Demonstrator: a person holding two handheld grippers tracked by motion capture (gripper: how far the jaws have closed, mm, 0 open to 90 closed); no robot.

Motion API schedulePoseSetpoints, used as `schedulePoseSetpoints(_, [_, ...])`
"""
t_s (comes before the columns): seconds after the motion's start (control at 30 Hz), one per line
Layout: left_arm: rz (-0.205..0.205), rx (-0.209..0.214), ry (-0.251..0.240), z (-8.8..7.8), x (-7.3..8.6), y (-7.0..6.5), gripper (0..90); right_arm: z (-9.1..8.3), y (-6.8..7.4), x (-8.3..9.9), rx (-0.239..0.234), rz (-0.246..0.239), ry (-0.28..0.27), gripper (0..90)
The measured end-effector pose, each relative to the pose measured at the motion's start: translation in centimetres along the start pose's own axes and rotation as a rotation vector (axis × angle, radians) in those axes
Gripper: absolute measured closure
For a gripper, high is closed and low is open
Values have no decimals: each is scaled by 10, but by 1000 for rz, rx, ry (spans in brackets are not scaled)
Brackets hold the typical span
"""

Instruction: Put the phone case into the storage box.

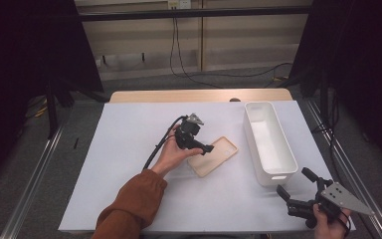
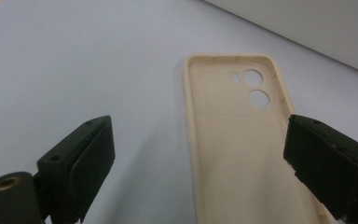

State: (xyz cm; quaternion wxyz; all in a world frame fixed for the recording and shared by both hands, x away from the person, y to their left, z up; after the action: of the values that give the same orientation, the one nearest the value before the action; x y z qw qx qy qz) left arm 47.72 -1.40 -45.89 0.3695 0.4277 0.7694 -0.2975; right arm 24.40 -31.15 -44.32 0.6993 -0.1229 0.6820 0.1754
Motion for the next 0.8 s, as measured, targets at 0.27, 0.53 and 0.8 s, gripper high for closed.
schedulePoseSetpoints(0.27, [9,-7,75,3,0,3,115,0,0,0,0,0,0,0])
schedulePoseSetpoints(0.53, [26,-9,156,8,1,5,149,0,0,0,-2,-1,1,0])
schedulePoseSetpoints(0.8, [14,-4,204,14,2,6,182,0,1,0,-4,-3,0,0])
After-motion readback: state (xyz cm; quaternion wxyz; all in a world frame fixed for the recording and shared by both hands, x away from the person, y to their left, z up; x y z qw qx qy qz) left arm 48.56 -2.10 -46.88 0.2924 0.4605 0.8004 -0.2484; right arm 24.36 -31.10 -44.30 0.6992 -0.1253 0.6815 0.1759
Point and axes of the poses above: each handheld gripper's, and its own axes: z roughly forward along the jaws, x roughly out of its underside, y roughly to its left, the point moved 4 cm from there along z, roughly forward along the jaws, and after that the axes turned 12 degrees about -y, right-handed, at the moved point
